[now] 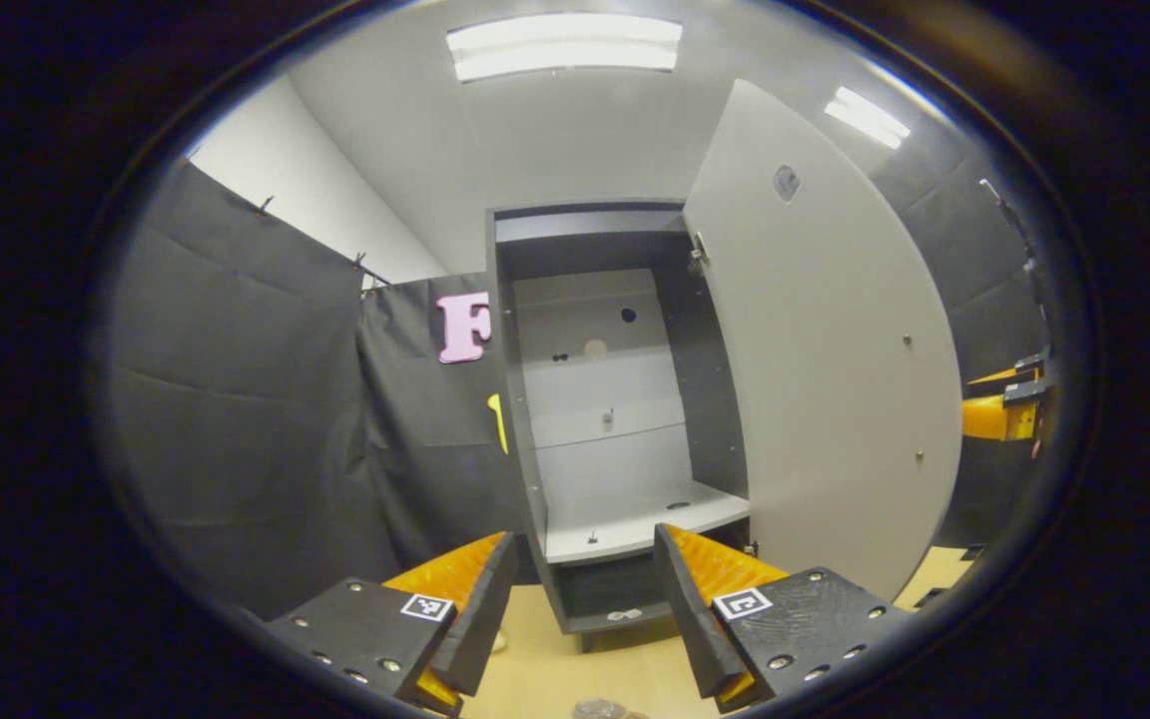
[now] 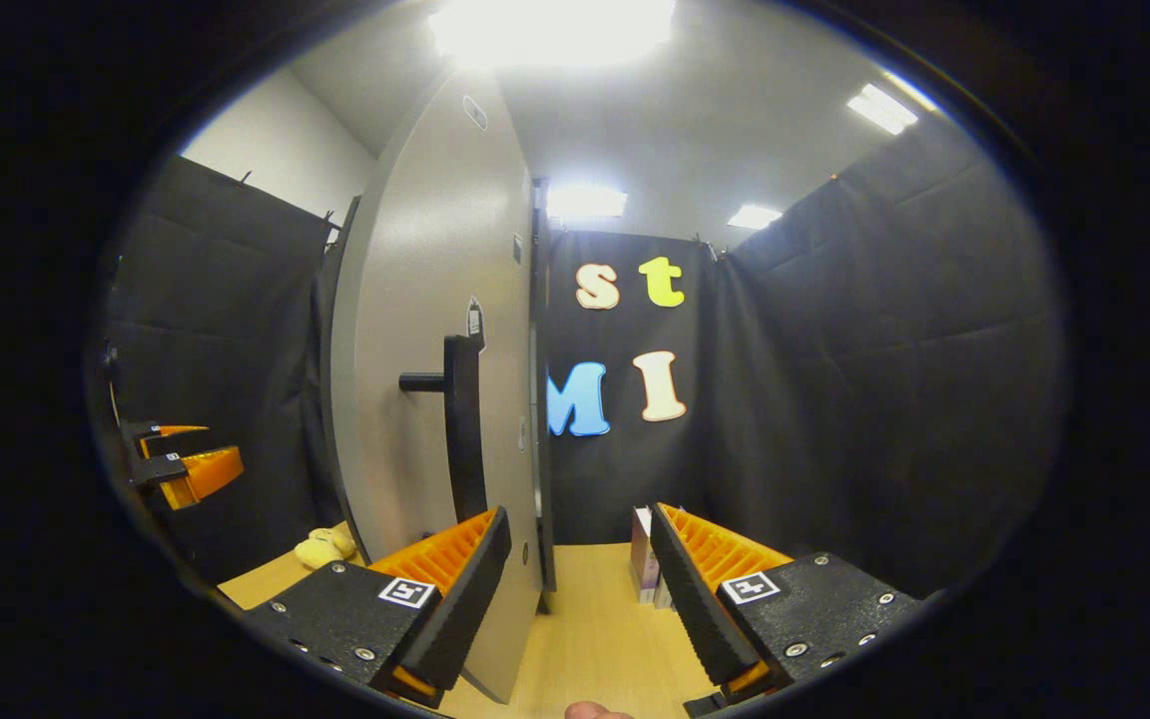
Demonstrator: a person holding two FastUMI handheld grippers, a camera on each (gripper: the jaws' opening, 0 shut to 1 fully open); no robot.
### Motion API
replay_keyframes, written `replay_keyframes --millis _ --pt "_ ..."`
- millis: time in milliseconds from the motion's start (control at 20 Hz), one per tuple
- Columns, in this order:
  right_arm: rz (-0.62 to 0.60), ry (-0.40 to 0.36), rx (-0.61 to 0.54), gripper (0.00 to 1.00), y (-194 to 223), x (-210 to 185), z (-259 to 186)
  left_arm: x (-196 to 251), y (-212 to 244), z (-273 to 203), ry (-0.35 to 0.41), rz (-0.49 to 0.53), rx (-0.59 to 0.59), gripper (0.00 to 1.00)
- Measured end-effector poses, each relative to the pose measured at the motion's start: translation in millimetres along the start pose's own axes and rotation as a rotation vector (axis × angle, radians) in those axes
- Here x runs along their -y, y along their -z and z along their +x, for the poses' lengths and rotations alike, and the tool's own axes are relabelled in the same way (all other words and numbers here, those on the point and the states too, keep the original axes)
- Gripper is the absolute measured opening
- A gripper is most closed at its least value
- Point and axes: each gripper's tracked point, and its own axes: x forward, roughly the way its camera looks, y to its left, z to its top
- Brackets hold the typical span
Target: Open the cabinet door with the right hand, grasp the bottle in the cabinet with the left hand and place it on the coaster, then close the cabinet door with the right hand.
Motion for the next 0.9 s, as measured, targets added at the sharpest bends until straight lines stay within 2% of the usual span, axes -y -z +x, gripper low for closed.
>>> replay_keyframes --millis 200,250,300,350,400,450,500,600,650,700,750,800,850,900 --pt "-0.001 -0.065 0.029 0.88 -9 -54 9 -11 -5 -3 -0.015 -0.063 0.016 0.84" --pt "-0.003 -0.081 0.03 0.89 -7 -67 13 -16 -5 -4 -0.023 -0.07 0.018 0.79" --pt "-0.003 -0.099 0.028 0.88 -7 -78 18 -24 -5 -6 -0.032 -0.076 0.017 0.79" --pt "-0.004 -0.114 0.026 0.89 -7 -89 21 -34 -4 -7 -0.047 -0.076 0.017 0.84" --pt "-0.005 -0.127 0.026 0.89 -7 -99 26 -47 -2 -7 -0.067 -0.073 0.026 0.79" --pt "-0.008 -0.139 0.029 0.89 -8 -109 32 -57 -4 -4 -0.084 -0.073 0.047 0.8" --pt "-0.011 -0.15 0.032 0.89 -7 -119 36 -70 -3 -8 -0.097 -0.075 0.061 0.95" --pt "-0.017 -0.171 0.035 0.88 -6 -141 44 -84 3 3 -0.095 -0.061 0.068 0.91" --pt "-0.016 -0.187 0.034 0.89 -5 -154 48 -89 7 7 -0.091 -0.045 0.06 0.96" --pt "-0.012 -0.206 0.033 0.89 -4 -167 53 -97 12 11 -0.102 -0.028 0.05 0.96" --pt "-0.011 -0.221 0.035 0.89 -2 -180 56 -106 14 13 -0.112 -0.014 0.052 0.91" --pt "-0.02 -0.223 0.037 0.89 -1 -189 61 -110 16 17 -0.106 -0.013 0.049 0.96" --pt "-0.033 -0.219 0.041 0.89 1 -193 65 -111 19 23 -0.094 -0.031 0.045 0.92" --pt "-0.038 -0.216 0.039 0.89 3 -199 68 -111 25 22 -0.091 -0.051 0.04 0.92"
